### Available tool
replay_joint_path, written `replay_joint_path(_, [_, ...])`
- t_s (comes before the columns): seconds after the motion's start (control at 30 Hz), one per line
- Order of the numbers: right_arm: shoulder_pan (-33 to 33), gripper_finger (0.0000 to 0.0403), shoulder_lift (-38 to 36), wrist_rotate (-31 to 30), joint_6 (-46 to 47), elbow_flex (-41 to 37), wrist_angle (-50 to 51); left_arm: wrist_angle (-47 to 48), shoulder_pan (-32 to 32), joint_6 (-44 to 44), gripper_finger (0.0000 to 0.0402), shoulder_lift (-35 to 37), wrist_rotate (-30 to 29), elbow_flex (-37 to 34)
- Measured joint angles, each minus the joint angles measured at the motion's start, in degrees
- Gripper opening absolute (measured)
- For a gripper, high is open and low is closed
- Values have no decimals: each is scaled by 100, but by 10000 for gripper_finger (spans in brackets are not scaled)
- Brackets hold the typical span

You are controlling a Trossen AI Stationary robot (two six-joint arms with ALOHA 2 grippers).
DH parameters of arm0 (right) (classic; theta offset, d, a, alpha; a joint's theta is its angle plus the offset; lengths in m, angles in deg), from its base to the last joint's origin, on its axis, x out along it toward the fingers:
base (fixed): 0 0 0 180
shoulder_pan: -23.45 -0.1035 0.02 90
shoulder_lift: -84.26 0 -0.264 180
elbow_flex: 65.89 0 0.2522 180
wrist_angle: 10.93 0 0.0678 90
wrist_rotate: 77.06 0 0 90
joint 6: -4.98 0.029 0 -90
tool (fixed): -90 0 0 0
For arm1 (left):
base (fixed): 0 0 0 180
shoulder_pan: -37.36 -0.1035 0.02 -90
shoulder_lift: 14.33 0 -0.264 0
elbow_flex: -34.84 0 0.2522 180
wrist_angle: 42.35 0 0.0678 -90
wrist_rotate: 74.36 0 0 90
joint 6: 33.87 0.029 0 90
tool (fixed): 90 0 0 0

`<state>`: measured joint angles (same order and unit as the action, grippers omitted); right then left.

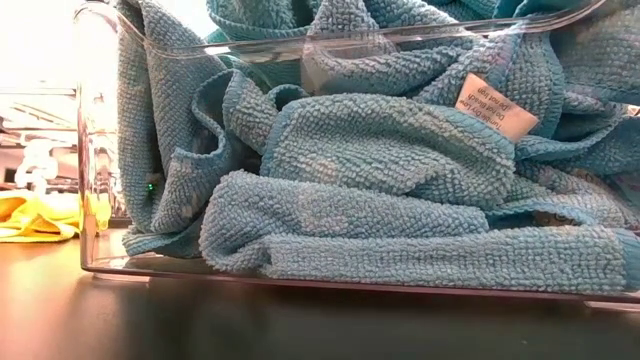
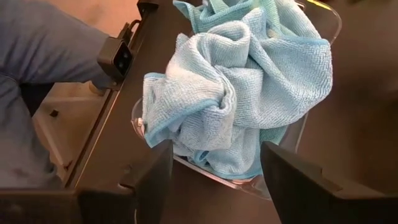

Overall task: Sort microfiber towel by color & place in baskets
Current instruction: Put the blue towel into the bottom transparent bin

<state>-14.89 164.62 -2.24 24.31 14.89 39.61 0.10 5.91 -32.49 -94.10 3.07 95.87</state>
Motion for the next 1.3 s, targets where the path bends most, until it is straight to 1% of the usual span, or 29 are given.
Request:
replay_joint_path(0.07, [-5, 235, 0, -6, 0, 0, -1, -309, -249, -87, 215, 14, 110, -249])
replay_joint_path(0.17, [-3, 235, 0, -32, -1, 0, -2, -612, -449, -106, 258, -12, 216, -468])
replay_joint_path(0.3, [-3, 235, 0, -233, -2, 0, -12, -745, -641, -106, 322, -175, 227, -564])
replay_joint_path(0.37, [-3, 235, 0, -292, -2, 2, -19, -836, -732, -110, 344, -285, 231, -559])
replay_joint_path(0.43, [-3, 235, 0, -294, -2, 2, -59, -889, -823, -129, 354, -421, 384, -559])
replay_joint_path(0.57, [-3, 235, 0, -297, 37, 2, -124, -1090, -961, -247, 358, -804, 888, -559])
replay_joint_path(0.73, [-3, 235, 0, -297, 111, 2, -150, -1431, -981, -261, 355, -1376, 974, -520])
replay_joint_path(0.83, [-3, 235, 0, -299, 201, 2, -169, -1620, -979, -262, 329, -1597, 991, -496])
replay_joint_path(0.93, [-3, 235, 0, -299, 254, 2, -167, -1635, -962, -257, 273, -1632, 1025, -498])
replay_joint_path(1.0, [-3, 235, 0, -299, 256, 2, -180, -1632, -959, -207, 221, -1630, 1045, -498])
replay_joint_path(1.17, [-3, 235, 0, -299, 256, 2, -187, -1582, -968, 127, 60, -1621, 1318, -507])
replay_joint_path(1.2, [-3, 235, 0, -299, 256, 2, -187, -1575, -968, 188, 34, -1621, 1371, -507])
replay_joint_path(1.23, [-3, 235, 0, -299, 256, 2, -187, -1571, -968, 204, 22, -1620, 1405, -507])
replay_joint_path(1.3, [-3, 235, 0, -299, 256, 2, -187, -1528, -968, 211, 20, -1564, 1451, -512])
